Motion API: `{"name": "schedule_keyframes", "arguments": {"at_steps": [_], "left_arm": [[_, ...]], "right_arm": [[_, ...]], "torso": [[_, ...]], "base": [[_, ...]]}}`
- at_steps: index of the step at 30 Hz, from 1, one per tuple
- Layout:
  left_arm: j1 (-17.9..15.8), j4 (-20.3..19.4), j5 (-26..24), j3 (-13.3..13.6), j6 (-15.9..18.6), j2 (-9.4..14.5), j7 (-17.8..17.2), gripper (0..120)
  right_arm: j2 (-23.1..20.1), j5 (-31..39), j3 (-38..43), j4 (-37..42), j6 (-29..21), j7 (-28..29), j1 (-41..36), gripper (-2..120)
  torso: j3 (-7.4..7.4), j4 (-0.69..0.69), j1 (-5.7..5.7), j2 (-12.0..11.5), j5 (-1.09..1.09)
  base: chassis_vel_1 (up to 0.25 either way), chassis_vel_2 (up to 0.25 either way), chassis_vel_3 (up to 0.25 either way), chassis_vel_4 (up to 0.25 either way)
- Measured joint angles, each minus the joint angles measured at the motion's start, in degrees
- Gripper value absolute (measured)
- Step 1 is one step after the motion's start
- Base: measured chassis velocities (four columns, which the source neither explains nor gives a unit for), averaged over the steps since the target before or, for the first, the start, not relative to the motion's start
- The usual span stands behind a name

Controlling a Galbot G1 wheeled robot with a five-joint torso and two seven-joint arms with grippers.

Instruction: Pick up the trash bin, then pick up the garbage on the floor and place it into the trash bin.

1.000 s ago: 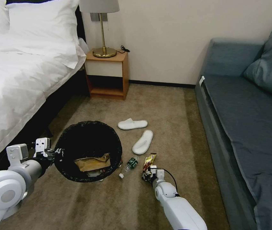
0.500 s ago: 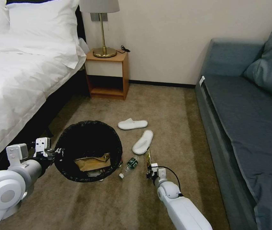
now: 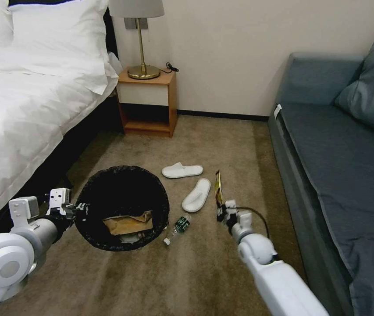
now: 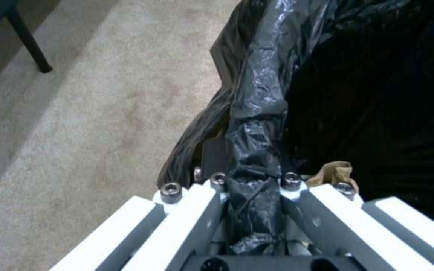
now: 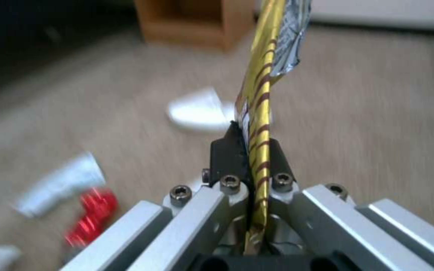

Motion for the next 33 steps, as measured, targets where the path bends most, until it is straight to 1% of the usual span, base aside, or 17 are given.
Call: {"name": "schedule_keyframes", "arguments": {"at_steps": [2,3,5,6,9,10,12,13,15,16,17,20,22,27,28,31,33], "left_arm": [[0.1,0.0,0.2,0.4,0.0,0.0,0.0,2],[0.1,0.0,0.2,0.4,0.0,0.0,0.0,2],[0.2,0.0,0.3,1.0,0.0,0.2,0.0,2],[0.2,0.0,0.3,1.0,0.0,0.2,0.0,2],[0.1,-0.3,0.4,1.5,0.0,0.7,-0.1,2],[0.1,-0.3,0.4,1.5,0.0,0.7,-0.1,2],[0.2,-0.7,0.2,1.7,0.0,1.2,-0.1,2],[0.2,-0.7,0.2,1.7,0.0,1.2,-0.1,2],[0.4,-1.0,0.1,1.8,0.0,1.5,-0.1,2],[0.4,-1.0,0.1,1.8,0.0,1.5,-0.1,2],[0.6,-1.2,0.0,1.8,0.0,1.6,-0.1,2],[0.8,-1.5,-0.3,1.8,0.0,1.7,-0.2,2],[0.9,-1.7,-0.8,1.8,0.0,2.1,-0.4,2],[0.9,-1.8,-1.9,2.0,0.0,2.5,-1.2,2],[0.9,-1.9,-2.5,2.3,0.0,2.6,-1.5,2],[0.9,-2.0,-2.6,2.5,0.0,2.6,-1.7,2],[0.9,-2.0,-2.6,2.5,0.0,2.5,-1.7,2]], "right_arm": [[-3.4,3.9,-0.4,5.3,-2.0,0.3,1.2,0],[-3.4,3.9,-0.4,5.3,-2.0,0.3,1.2,0],[-7.6,9.4,-2.0,10.8,-4.3,0.2,3.8,0],[-7.6,9.4,-2.0,10.8,-4.3,0.2,3.8,0],[-10.8,14.8,-5.6,14.6,-5.7,-1.6,9.3,0],[-10.8,14.8,-5.6,14.6,-5.7,-1.6,9.3,0],[-11.8,16.7,-8.6,15.5,-6.0,-3.0,13.7,0],[-11.8,16.7,-8.6,15.5,-6.0,-3.0,13.7,0],[-12.3,18.9,-11.4,16.1,-6.6,-3.9,16.7,0],[-12.3,18.9,-11.4,16.1,-6.6,-3.9,16.7,0],[-12.6,20.8,-13.7,16.9,-7.1,-4.0,18.2,0],[-12.7,22.1,-16.2,17.9,-7.4,-3.8,19.3,0],[-12.7,23.5,-20.4,20.3,-7.8,-2.4,20.0,0],[-12.9,25.2,-23.8,22.5,-8.3,-1.0,20.6,0],[-12.9,26.5,-26.8,23.8,-8.4,0.8,21.1,0],[-12.9,27.8,-29.4,25.2,-8.4,2.9,21.8,0],[-12.9,28.1,-30.5,25.7,-8.4,3.2,22.1,0]], "torso": [[0.0,0.0,0.0,0.0,-0.01],[0.0,0.0,0.0,0.0,-0.01],[0.0,-0.01,0.0,0.0,-0.02],[0.0,-0.01,0.0,0.0,-0.02],[0.0,0.0,0.0,0.0,0.0],[0.0,0.0,0.0,0.0,0.0],[0.0,0.0,0.0,0.0,-0.02],[0.0,0.0,0.0,0.0,-0.02],[0.01,0.0,0.0,0.0,-0.02],[0.01,0.0,0.0,0.0,-0.02],[0.0,0.01,0.0,0.0,-0.02],[0.01,0.01,0.0,0.0,-0.02],[0.01,0.0,0.0,0.0,-0.01],[0.0,0.0,0.0,0.0,-0.02],[0.0,0.0,0.0,0.0,-0.02],[0.0,0.0,0.0,0.0,-0.02],[0.0,0.0,0.0,0.0,-0.02]], "base": [[0.0,0.0,0.0,0.0],[0.0,0.0,0.0,0.0],[0.0,0.0,0.0,0.0],[0.0,0.0,0.0,0.0],[0.0,0.0,0.0,0.0],[0.0,0.0,0.0,0.0],[0.0,0.0,0.0,0.0],[0.0,0.0,0.0,0.0],[0.0,0.0,0.0,0.0],[0.0,0.0,0.0,0.0],[0.0,0.0,0.0,0.0],[0.0,0.0,0.0,0.0],[0.0,0.0,0.0,0.0],[0.0,0.0,0.0,0.0],[0.0,0.0,0.0,0.0],[0.0,0.0,0.0,0.0],[0.0,0.0,0.0,0.0]]}}
